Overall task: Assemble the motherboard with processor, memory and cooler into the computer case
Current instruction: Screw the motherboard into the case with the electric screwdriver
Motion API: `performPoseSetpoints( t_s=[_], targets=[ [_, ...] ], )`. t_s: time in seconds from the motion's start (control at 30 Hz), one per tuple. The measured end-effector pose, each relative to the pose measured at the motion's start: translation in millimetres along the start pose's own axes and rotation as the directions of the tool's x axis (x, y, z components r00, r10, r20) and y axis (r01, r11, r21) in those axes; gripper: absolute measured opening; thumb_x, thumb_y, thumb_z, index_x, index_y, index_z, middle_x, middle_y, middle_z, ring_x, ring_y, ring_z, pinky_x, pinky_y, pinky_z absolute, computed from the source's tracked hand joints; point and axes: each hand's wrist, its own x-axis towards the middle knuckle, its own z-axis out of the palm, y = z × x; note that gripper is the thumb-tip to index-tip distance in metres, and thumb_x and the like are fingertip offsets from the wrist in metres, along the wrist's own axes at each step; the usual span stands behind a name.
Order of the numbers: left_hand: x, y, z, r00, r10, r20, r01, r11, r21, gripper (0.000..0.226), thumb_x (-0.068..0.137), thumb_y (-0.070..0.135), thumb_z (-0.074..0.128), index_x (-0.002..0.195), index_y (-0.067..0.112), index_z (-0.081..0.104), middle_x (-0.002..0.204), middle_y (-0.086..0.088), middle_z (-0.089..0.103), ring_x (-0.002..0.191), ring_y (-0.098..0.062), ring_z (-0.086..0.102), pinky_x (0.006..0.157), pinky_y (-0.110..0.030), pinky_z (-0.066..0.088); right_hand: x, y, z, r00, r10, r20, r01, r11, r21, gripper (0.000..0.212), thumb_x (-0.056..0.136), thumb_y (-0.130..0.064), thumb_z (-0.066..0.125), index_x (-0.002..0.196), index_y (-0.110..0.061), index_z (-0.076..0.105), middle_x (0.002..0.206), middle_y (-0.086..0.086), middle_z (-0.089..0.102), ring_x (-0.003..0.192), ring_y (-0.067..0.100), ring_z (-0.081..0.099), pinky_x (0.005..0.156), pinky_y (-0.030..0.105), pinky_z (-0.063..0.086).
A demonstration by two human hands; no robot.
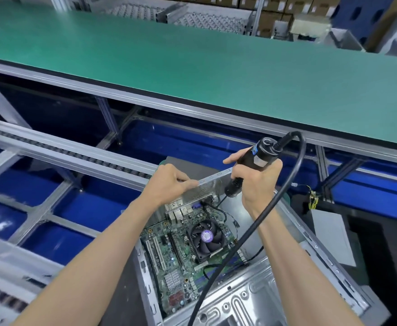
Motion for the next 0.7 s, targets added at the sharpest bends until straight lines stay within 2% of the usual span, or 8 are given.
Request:
performPoseSetpoints(
  t_s=[0.07, 0.23, 0.37, 0.47, 0.53, 0.63, 0.7],
  targets=[
    [-0.5, 0.3, 0.3, 1.000, -0.007, -0.001, 0.007, 1.000, -0.008, 0.026, 0.085, 0.043, 0.075, 0.068, 0.023, 0.080, 0.047, -0.005, 0.055, 0.043, -0.011, 0.034, 0.042, -0.019, 0.029, 0.9, 1.1, -0.2, 1.000, 0.001, 0.012, -0.002, 1.000, 0.014, 0.022, 0.050, 0.016, 0.054, 0.060, 0.000, 0.065, 0.069, 0.011, 0.073, 0.055, 0.026, 0.056, 0.048, 0.030, 0.040],
    [-1.3, 3.0, -0.6, 1.000, -0.030, 0.011, 0.030, 0.999, -0.037, 0.025, 0.085, 0.041, 0.076, 0.066, 0.025, 0.079, 0.044, 0.006, 0.051, 0.044, -0.012, 0.032, 0.043, -0.020, 0.029, 2.5, 2.6, -1.1, 1.000, -0.002, 0.015, 0.001, 1.000, 0.026, 0.031, 0.049, 0.013, 0.054, 0.058, -0.012, 0.068, 0.068, 0.010, 0.072, 0.058, 0.042, 0.054, 0.050, 0.030, 0.041],
    [-0.8, 4.7, -1.1, 0.999, -0.038, 0.016, 0.039, 0.998, -0.046, 0.023, 0.085, 0.039, 0.077, 0.069, 0.022, 0.080, 0.041, 0.006, 0.048, 0.041, -0.011, 0.029, 0.042, -0.019, 0.027, 4.3, 2.5, 1.1, 1.000, 0.003, 0.026, -0.004, 1.000, 0.011, 0.034, 0.048, 0.011, 0.054, 0.057, -0.018, 0.069, 0.066, 0.009, 0.071, 0.057, 0.045, 0.049, 0.048, 0.029, 0.037],
    [-1.4, 5.1, -1.7, 0.999, -0.038, 0.027, 0.040, 0.997, -0.059, 0.024, 0.085, 0.038, 0.077, 0.066, 0.025, 0.078, 0.039, 0.008, 0.046, 0.040, -0.010, 0.027, 0.041, -0.019, 0.026, 4.4, 4.1, 0.9, 0.999, -0.004, 0.038, 0.003, 1.000, 0.007, 0.035, 0.049, 0.011, 0.054, 0.059, -0.020, 0.070, 0.066, 0.011, 0.070, 0.056, 0.045, 0.049, 0.045, 0.034, 0.034],
    [-1.5, 4.8, -2.0, 0.999, -0.034, 0.028, 0.035, 0.997, -0.066, 0.023, 0.086, 0.038, 0.077, 0.065, 0.027, 0.077, 0.038, 0.008, 0.046, 0.039, -0.010, 0.027, 0.041, -0.018, 0.025, 5.0, 6.0, -0.3, 0.999, -0.006, 0.040, 0.006, 1.000, -0.001, 0.035, 0.050, 0.011, 0.055, 0.059, -0.020, 0.070, 0.066, 0.011, 0.070, 0.054, 0.042, 0.051, 0.044, 0.036, 0.034],
    [-0.3, 3.3, -2.3, 0.999, -0.027, 0.024, 0.028, 0.999, -0.042, 0.022, 0.086, 0.040, 0.076, 0.072, 0.024, 0.080, 0.038, 0.007, 0.048, 0.039, -0.010, 0.027, 0.041, -0.018, 0.026, 6.4, 7.9, -0.7, 1.000, 0.005, 0.031, -0.005, 1.000, -0.009, 0.033, 0.050, 0.011, 0.055, 0.058, -0.019, 0.069, 0.068, 0.008, 0.072, 0.051, 0.023, 0.055, 0.046, 0.025, 0.038],
    [0.4, 2.2, -2.1, 1.000, -0.026, 0.018, 0.027, 0.999, -0.032, 0.022, 0.085, 0.041, 0.076, 0.074, 0.023, 0.081, 0.038, 0.008, 0.048, 0.038, -0.010, 0.029, 0.040, -0.017, 0.026, 6.5, 8.5, -0.1, 0.999, 0.012, 0.037, -0.012, 1.000, -0.005, 0.032, 0.050, 0.012, 0.055, 0.057, -0.017, 0.068, 0.069, 0.008, 0.073, 0.054, 0.017, 0.058, 0.049, 0.023, 0.042]
  ],
)
